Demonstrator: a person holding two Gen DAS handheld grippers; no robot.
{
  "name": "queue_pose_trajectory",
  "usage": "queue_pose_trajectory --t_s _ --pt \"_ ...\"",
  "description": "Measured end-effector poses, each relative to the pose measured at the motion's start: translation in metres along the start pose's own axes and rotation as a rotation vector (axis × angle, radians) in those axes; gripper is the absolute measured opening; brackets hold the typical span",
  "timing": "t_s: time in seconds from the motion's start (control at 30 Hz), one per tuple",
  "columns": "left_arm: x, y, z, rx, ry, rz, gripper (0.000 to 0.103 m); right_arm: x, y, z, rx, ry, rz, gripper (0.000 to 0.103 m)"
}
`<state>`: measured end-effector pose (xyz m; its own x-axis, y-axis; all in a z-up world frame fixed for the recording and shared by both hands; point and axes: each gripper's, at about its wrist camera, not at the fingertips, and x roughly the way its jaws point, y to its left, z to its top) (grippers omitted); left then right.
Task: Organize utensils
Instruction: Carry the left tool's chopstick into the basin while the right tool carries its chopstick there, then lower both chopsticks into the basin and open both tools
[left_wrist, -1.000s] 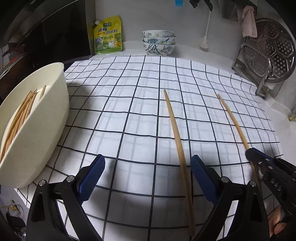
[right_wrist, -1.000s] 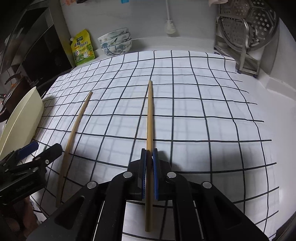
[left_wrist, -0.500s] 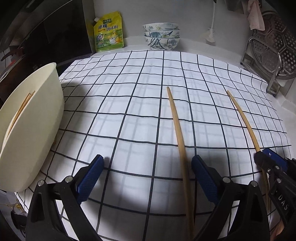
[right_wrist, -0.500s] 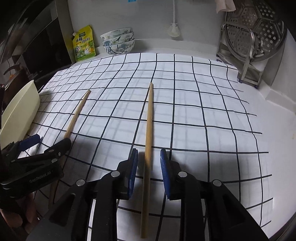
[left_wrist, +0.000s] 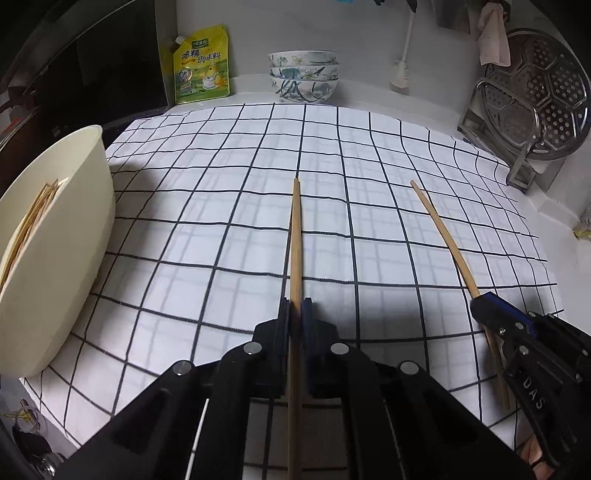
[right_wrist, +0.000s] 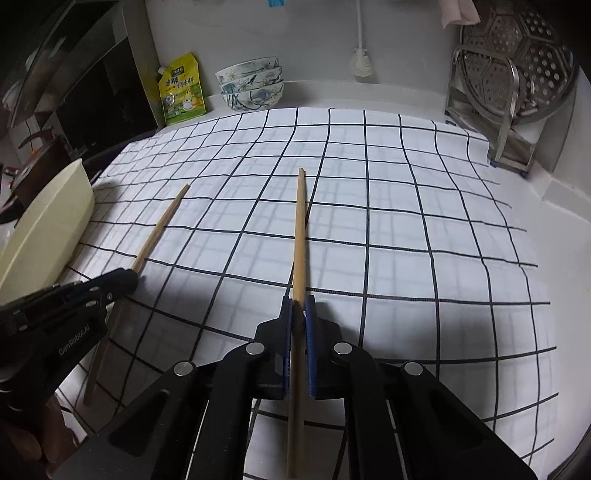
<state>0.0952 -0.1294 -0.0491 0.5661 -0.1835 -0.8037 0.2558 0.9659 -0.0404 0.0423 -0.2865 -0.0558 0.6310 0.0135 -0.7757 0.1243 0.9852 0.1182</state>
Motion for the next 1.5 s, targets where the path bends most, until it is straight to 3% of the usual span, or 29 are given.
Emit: queue_pose_trajectory --t_s 0.2,0.4,0.53,0.87,1.23,1.5 --pt "-0.034 0.013 -0.005 0.013 -0.076 0.025 0.007 -0.017 0.001 0.004 0.051 -0.054 0.063 0.007" --pt "-0.070 0.037 -0.006 0.024 -0.155 0.039 0.007 -0.041 0.027 0.010 0.028 -0.125 0.113 0.007" --pt "-0.090 0.065 -0.006 0.009 -0.197 0.069 0.007 -0.056 0.056 0.011 -0.013 -0.170 0.118 0.007" --pt "-0.130 0.153 0.003 -0.111 -0.283 0.100 0.007 -0.066 0.147 0.031 -0.060 -0.226 0.242 0.007" --pt "-0.130 0.251 0.013 -0.212 -0.297 0.187 0.007 -0.043 0.261 0.068 -0.205 -0.201 0.321 0.007" --pt "-0.109 0.292 0.020 -0.248 -0.255 0.212 0.008 -0.009 0.314 0.080 -0.265 -0.123 0.325 0.007"
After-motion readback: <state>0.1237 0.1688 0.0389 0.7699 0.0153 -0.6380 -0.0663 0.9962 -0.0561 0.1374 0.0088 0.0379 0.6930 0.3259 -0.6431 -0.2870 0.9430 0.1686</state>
